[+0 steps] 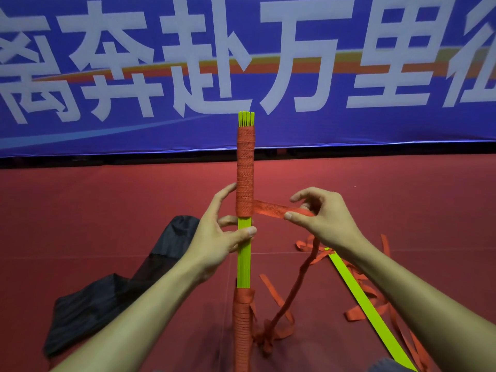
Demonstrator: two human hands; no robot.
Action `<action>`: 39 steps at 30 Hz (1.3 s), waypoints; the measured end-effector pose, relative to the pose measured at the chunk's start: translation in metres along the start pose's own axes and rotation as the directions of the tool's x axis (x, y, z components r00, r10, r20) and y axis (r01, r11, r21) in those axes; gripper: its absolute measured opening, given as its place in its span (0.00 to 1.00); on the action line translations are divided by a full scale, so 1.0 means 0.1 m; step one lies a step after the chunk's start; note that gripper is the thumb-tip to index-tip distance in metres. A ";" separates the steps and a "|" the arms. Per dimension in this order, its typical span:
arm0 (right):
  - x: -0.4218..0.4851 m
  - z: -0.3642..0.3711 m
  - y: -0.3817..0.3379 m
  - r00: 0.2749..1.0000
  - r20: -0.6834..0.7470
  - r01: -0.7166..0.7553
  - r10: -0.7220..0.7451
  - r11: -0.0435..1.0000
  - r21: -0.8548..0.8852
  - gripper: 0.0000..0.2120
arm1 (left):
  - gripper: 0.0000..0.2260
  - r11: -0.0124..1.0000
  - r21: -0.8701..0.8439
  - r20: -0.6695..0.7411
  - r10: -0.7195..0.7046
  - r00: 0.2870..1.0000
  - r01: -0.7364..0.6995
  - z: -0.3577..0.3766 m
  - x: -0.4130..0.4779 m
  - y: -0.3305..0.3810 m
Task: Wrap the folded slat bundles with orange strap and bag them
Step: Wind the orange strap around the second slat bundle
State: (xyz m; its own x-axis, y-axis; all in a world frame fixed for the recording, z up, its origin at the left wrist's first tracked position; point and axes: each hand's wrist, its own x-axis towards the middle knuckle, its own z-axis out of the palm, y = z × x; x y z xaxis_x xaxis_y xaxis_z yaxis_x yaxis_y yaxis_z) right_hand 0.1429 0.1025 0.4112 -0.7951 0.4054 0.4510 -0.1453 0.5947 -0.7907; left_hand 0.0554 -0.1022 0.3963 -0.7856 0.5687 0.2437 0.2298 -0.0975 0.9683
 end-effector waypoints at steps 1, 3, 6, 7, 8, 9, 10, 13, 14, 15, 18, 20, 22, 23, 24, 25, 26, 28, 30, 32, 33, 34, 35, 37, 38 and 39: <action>0.01 0.01 0.01 1.000 0.016 -0.019 0.020 0.998 -0.056 0.08 | 0.38 1.000 0.022 -0.013 0.012 1.000 -0.011 0.01 0.01 -0.01; 0.03 0.02 0.01 0.998 0.029 -0.045 0.049 0.992 -0.119 0.10 | 0.38 0.997 0.064 -0.036 0.036 0.999 -0.033 0.03 0.02 -0.03; 0.01 0.04 -0.05 0.999 -0.032 -0.026 0.022 0.992 -0.120 0.16 | 0.38 0.989 0.142 -0.076 0.058 0.995 -0.047 0.07 0.04 -0.05; 0.00 0.06 -0.09 0.999 -0.050 -0.006 0.000 0.994 -0.113 0.18 | 0.38 0.982 0.180 -0.093 0.071 0.993 -0.053 0.10 0.04 -0.05; -0.02 0.08 -0.13 0.998 -0.062 0.017 -0.024 0.994 -0.107 0.19 | 0.38 0.975 0.214 -0.111 0.088 0.990 -0.063 0.12 0.04 -0.04; -0.04 0.11 -0.18 0.996 -0.069 0.040 -0.047 0.994 -0.104 0.21 | 0.38 0.969 0.238 -0.129 0.105 0.986 -0.072 0.14 0.03 -0.03; -0.07 0.14 -0.23 0.995 -0.075 0.059 -0.067 0.993 -0.102 0.23 | 0.38 0.963 0.259 -0.141 0.120 0.983 -0.080 0.17 0.03 -0.02; -0.11 0.20 -0.36 0.989 -0.115 0.077 -0.089 0.992 -0.103 0.28 | 0.38 0.943 0.319 -0.156 0.151 0.976 -0.095 0.24 0.01 0.02; -0.11 0.21 -0.38 0.987 -0.134 0.075 -0.089 0.991 -0.107 0.30 | 0.38 0.938 0.330 -0.158 0.165 0.974 -0.105 0.25 0.00 0.04; -0.11 0.21 -0.39 0.984 -0.155 0.071 -0.089 0.991 -0.115 0.31 | 0.39 0.935 0.335 -0.160 0.179 0.971 -0.117 0.27 -0.01 0.06; -0.12 0.21 -0.41 0.978 -0.192 0.061 -0.083 0.991 -0.118 0.31 | 0.39 0.929 0.346 -0.168 0.201 0.965 -0.133 0.30 -0.03 0.11; -0.12 0.20 -0.42 0.977 -0.197 0.066 -0.087 0.991 -0.113 0.30 | 0.40 0.931 0.343 -0.183 0.195 0.964 -0.123 0.31 -0.03 0.11; -0.12 0.21 -0.43 0.975 -0.197 0.078 -0.097 0.991 -0.105 0.28 | 0.44 0.950 0.297 -0.193 0.159 0.968 -0.097 0.32 -0.03 0.09; -0.12 0.22 -0.43 0.975 -0.194 0.089 -0.107 0.991 -0.099 0.27 | 0.46 0.962 0.260 -0.185 0.138 0.973 -0.087 0.32 -0.02 0.08; -0.13 0.22 -0.43 0.974 -0.190 0.103 -0.121 0.990 -0.098 0.27 | 0.47 0.968 0.238 -0.168 0.121 0.978 -0.079 0.31 -0.01 0.07; -0.13 0.22 -0.43 0.973 -0.184 0.119 -0.136 0.988 -0.103 0.26 | 0.45 0.969 0.235 -0.146 0.117 0.982 -0.081 0.31 -0.01 0.06; -0.14 0.22 -0.42 0.973 -0.177 0.131 -0.149 0.986 -0.106 0.25 | 0.41 0.967 0.236 -0.122 0.122 0.985 -0.091 0.30 0.00 0.06; -0.13 0.22 -0.39 0.974 -0.170 0.134 -0.151 0.985 -0.106 0.22 | 0.33 0.972 0.206 -0.078 0.129 0.989 -0.110 0.30 0.00 0.06; -0.11 0.20 -0.36 0.972 -0.180 0.131 -0.149 0.986 -0.105 0.20 | 0.32 0.984 0.142 -0.014 0.107 0.994 -0.104 0.28 -0.01 0.07; -0.08 0.19 -0.34 0.970 -0.190 0.137 -0.153 0.986 -0.096 0.18 | 0.34 0.999 0.035 0.082 0.037 0.996 -0.040 0.24 -0.03 0.11; -0.07 0.17 -0.33 0.969 -0.195 0.140 -0.155 0.986 -0.088 0.17 | 0.36 1.000 -0.010 0.145 0.001 0.989 0.000 0.21 -0.04 0.13; -0.06 0.15 -0.33 0.968 -0.195 0.143 -0.156 0.986 -0.081 0.17 | 0.38 0.998 -0.042 0.207 -0.026 0.978 0.036 0.18 -0.04 0.14; -0.06 0.13 -0.32 0.969 -0.193 0.145 -0.156 0.987 -0.072 0.16 | 0.40 0.996 -0.064 0.265 -0.038 0.963 0.057 0.15 -0.05 0.14; -0.04 0.08 -0.31 0.973 -0.180 0.139 -0.146 0.989 -0.053 0.13 | 0.39 0.993 -0.096 0.348 -0.030 0.937 0.067 0.11 -0.04 0.14; -0.04 0.06 -0.30 0.975 -0.170 0.134 -0.140 0.990 -0.046 0.12 | 0.38 0.993 -0.098 0.363 -0.020 0.932 0.060 0.10 -0.04 0.14; -0.04 0.04 -0.28 0.978 -0.159 0.129 -0.134 0.991 -0.042 0.11 | 0.38 0.995 -0.084 0.359 -0.012 0.933 0.045 0.10 -0.05 0.13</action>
State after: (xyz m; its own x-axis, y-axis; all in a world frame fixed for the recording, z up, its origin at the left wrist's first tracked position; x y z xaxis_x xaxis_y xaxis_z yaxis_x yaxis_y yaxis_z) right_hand 0.1475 0.0813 0.4302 -0.6648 0.4273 0.6127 -0.2217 0.6704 -0.7081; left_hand 0.0676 -0.0979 0.4070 -0.5293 0.8254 0.1965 0.1449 -0.1403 0.9795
